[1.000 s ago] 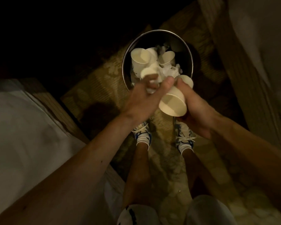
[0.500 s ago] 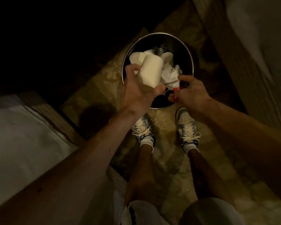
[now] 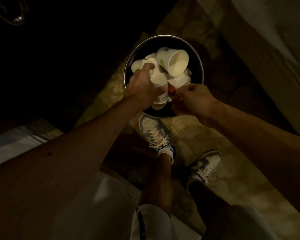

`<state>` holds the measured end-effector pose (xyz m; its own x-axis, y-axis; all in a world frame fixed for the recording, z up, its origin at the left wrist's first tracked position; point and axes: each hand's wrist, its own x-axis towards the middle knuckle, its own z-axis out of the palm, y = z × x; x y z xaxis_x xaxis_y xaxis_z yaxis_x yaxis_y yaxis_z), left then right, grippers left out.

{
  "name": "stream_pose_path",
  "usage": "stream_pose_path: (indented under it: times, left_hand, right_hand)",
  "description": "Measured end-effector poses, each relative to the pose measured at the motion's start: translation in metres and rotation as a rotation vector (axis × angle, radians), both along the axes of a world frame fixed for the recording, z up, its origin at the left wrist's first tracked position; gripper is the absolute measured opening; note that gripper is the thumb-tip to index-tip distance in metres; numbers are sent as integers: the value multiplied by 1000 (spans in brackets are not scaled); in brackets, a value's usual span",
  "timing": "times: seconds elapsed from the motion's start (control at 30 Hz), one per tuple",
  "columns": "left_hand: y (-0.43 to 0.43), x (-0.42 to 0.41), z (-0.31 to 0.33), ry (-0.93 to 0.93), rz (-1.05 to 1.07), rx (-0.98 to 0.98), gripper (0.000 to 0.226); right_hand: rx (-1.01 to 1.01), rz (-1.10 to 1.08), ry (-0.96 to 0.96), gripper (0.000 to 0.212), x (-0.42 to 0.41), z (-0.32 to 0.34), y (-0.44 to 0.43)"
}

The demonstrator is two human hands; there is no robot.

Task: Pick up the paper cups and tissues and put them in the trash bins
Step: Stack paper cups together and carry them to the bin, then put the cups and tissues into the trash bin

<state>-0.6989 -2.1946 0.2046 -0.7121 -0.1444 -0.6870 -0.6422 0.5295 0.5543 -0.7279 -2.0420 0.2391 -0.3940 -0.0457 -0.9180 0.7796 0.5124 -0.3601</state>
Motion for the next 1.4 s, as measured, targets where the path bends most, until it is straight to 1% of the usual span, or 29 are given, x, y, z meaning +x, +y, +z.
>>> stream_pose_path:
  times: [0.07, 0.1, 0.17, 0.23, 0.3, 0.37, 0.43, 0.5, 0.57, 0.67, 0.77, 0.83, 0.9, 1.03, 1.13, 1.2, 1.27, 1.33, 1.4]
  left_hand:
    - [-6, 1, 28, 20, -26, -67, 32]
    - [-8, 0, 47, 34, -65, -100, 20]
    - [-13, -5, 99, 73, -188, -142, 20]
    - [-14, -14, 168, 110, -344, -160, 22]
    - [-8, -25, 256, 169, -511, -178, 24]
    - [5, -37, 348, 256, -677, -235, 22]
    - [21, -50, 431, 385, -841, -321, 21]
    - [42, -62, 502, 488, -997, -406, 21]
    - [68, -73, 563, 591, -1150, -422, 24]
    - [118, -80, 646, 743, -1343, -335, 39]
    - [183, -76, 712, 906, -1514, -265, 34]
    - [233, -63, 748, 1023, -1665, -229, 22]
    - [287, -40, 780, 1125, -1840, -173, 21]
    - [400, 32, 824, 1335, -2135, -15, 16]
    - [484, 98, 841, 1429, -2274, 113, 16]
    - [531, 142, 845, 1430, -2333, 224, 19]
    - [574, 187, 843, 1398, -2387, 302, 21]
    - [613, 229, 838, 1383, -2406, 362, 23]
    - [646, 267, 832, 1351, -2398, 466, 20]
  right_hand:
    - [-2, 45, 91, 10, 2, 29, 10]
    - [-1, 75, 151, 8, 4, 45, 17]
    - [-20, 171, 265, 8, 9, 91, 28]
    - [-40, 266, 386, 10, 16, 148, 41]
    - [-68, 292, 477, 7, 23, 216, 58]
    - [-83, 300, 520, 3, 27, 289, 79]
    - [-58, 310, 600, 9, 29, 359, 101]
    - [-12, 261, 684, 11, 33, 423, 127]
    - [53, 144, 774, 11, 44, 477, 155]
    - [131, -75, 895, 10, 77, 546, 188]
    - [192, -312, 1005, 11, 123, 602, 217]
    - [266, -457, 1077, 12, 161, 631, 239]
    - [366, -581, 1130, 14, 205, 653, 261]
    - [592, -836, 1127, 23, 299, 678, 303]
    - [756, -985, 1078, 20, 368, 685, 340]
    - [839, -1079, 1034, 20, 411, 683, 364]
    - [909, -1167, 1002, 26, 452, 680, 389]
    - [928, -1225, 942, 29, 487, 677, 413]
    - [943, -1272, 879, 27, 517, 674, 435]
